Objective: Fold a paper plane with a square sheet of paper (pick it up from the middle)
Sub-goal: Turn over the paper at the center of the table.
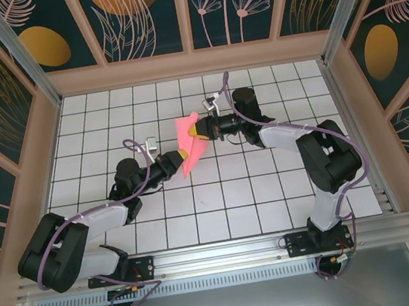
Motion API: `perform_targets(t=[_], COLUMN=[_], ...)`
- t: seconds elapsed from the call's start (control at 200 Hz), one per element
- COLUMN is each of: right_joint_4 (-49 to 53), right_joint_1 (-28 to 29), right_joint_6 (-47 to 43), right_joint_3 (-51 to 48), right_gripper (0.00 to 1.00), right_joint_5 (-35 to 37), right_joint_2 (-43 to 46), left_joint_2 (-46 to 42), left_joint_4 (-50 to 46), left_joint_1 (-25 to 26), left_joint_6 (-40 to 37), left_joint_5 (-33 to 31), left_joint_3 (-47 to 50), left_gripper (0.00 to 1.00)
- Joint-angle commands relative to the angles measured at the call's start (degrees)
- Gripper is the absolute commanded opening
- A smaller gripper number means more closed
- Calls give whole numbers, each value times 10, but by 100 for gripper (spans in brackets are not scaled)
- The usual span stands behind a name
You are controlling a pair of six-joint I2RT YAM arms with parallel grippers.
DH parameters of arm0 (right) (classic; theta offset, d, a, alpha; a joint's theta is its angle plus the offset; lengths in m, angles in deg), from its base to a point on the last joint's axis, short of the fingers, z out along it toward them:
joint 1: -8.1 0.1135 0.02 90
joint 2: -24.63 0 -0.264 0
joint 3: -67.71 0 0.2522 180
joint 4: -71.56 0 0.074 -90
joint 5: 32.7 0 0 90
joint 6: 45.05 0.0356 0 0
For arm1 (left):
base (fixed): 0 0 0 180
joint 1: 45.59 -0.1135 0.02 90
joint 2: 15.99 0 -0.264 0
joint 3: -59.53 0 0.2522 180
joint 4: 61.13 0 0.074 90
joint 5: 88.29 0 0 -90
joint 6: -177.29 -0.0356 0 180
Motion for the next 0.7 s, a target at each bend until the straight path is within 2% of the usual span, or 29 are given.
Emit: perform_targets(t=[0.0, 0.165, 0.23, 0.3, 0.41, 0.495, 0.696], right_joint_4=[45, 145, 193, 250, 314, 332, 327], right_joint_1=[-5, -22, -32, -39, -41, -40, -38], right_joint_6=[-44, -111, -143, -182, -223, -233, -229], right_joint_3=[19, 27, 30, 32, 25, 8, -41], right_gripper=[11, 36, 46, 55, 63, 67, 71], right_joint_5=[6, 62, 103, 175, 300, 381, 492], right_joint_2=[-3, 21, 38, 58, 89, 114, 160], left_joint_2=[-4, -14, -22, -38, -59, -67, -30], left_joint_4=[18, -28, -88, -199, -420, -560, -757], left_joint_1=[-3, -3, -3, -4, -3, -3, 20], left_joint_6=[-16, -49, -80, -137, -237, -285, -324], left_joint_5=[8, -3, -19, -59, -187, -301, -530], left_joint_3=[-7, -16, -26, -51, -117, -168, -270], left_gripper=[11, 5, 4, 4, 3, 2, 2])
